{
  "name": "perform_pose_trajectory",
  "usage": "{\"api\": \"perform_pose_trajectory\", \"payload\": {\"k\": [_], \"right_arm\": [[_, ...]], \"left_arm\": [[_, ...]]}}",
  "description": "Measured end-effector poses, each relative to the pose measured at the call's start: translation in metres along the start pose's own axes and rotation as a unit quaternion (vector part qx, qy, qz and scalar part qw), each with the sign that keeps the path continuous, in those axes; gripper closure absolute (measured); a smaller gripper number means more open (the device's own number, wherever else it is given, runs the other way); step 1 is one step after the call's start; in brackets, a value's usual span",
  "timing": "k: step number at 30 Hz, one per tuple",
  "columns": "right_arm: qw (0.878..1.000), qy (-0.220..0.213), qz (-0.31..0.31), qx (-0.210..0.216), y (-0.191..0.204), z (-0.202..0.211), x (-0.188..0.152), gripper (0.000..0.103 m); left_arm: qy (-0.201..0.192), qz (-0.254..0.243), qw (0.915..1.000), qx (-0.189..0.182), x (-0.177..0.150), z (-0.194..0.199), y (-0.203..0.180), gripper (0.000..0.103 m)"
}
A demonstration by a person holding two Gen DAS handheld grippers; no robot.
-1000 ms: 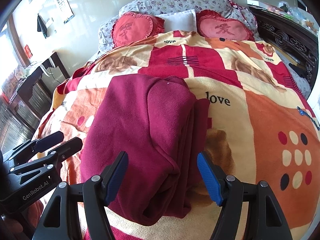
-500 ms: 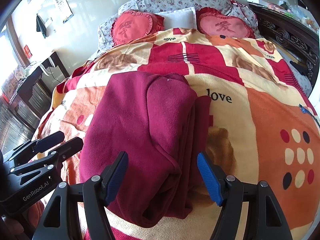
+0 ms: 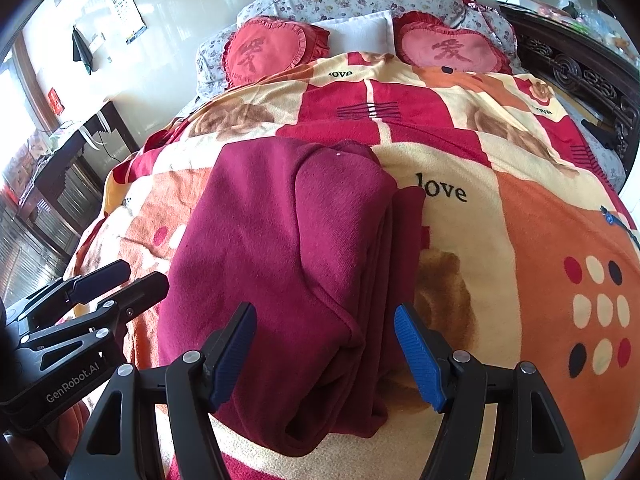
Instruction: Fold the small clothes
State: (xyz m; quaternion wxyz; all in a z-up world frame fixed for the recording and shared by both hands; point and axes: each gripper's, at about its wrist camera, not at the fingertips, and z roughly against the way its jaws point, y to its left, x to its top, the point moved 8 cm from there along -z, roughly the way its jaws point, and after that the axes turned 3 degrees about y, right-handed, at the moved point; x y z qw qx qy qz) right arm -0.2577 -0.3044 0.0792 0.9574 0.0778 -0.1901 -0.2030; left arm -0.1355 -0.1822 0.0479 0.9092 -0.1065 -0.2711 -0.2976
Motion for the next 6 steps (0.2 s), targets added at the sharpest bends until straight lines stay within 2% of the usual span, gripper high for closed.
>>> {"api": "perform_pose_trajectory", "payload": {"k": [6], "right_arm": [[1.0, 0.002, 0.001, 0.001, 0.0011, -0.003, -0.0019, 0.034]], "left_arm": [[-0.004, 0.012, 0.9999, -0.005, 0.0023, -0.003, 0.0086, 0.051]]}}
